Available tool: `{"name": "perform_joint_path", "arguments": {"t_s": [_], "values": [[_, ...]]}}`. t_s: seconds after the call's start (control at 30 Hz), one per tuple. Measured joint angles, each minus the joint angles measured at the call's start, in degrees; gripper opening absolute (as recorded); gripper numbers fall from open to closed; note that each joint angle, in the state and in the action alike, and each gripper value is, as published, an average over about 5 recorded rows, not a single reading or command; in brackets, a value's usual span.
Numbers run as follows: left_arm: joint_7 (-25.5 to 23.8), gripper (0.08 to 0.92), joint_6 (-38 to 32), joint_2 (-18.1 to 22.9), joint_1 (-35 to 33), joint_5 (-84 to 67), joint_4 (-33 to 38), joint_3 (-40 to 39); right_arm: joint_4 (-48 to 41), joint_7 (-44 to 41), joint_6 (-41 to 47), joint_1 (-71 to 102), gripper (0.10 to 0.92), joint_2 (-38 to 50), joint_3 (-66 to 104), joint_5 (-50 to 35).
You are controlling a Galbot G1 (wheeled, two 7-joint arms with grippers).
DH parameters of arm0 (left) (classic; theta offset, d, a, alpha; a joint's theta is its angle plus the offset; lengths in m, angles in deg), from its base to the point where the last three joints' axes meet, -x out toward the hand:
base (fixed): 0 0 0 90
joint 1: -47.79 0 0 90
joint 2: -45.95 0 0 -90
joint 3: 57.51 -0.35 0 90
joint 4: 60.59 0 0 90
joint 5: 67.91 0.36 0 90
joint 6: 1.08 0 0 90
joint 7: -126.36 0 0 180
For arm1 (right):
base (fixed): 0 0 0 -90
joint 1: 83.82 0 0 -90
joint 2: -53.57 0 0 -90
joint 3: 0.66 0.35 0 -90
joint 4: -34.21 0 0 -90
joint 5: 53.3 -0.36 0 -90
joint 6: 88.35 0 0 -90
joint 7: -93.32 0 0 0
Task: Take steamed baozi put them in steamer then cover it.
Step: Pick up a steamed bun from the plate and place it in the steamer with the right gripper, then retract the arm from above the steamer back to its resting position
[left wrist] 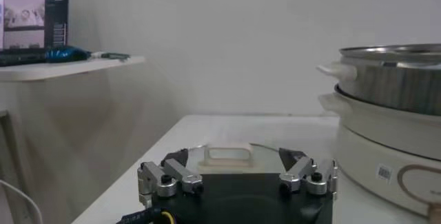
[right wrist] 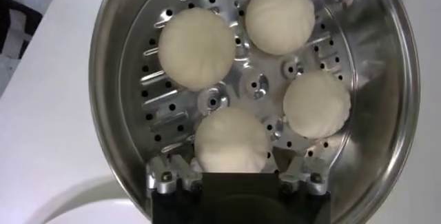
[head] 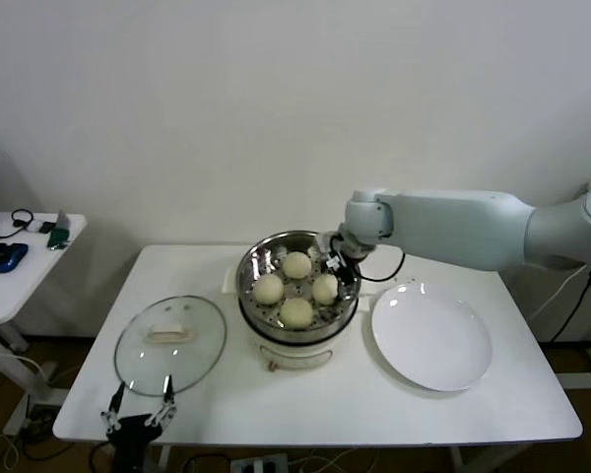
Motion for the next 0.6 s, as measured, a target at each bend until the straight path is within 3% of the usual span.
{"name": "perform_joint_path", "arguments": {"t_s": [0.37, 0.6], "values": [[1.3, 0.823, 0.6, -1.3, 0.4, -0.1, 2.0, 0.5, -0.6, -2.8, -1.2, -5.5, 0.823, 5.2, 6.2, -11.0], [-0.1, 0.823, 0.3, -2.4, 1.4, 0.5, 2.8, 1.2, 1.4, 7.2, -0.7, 0.3, 0.823, 12.4, 20.4, -17.7]]}}
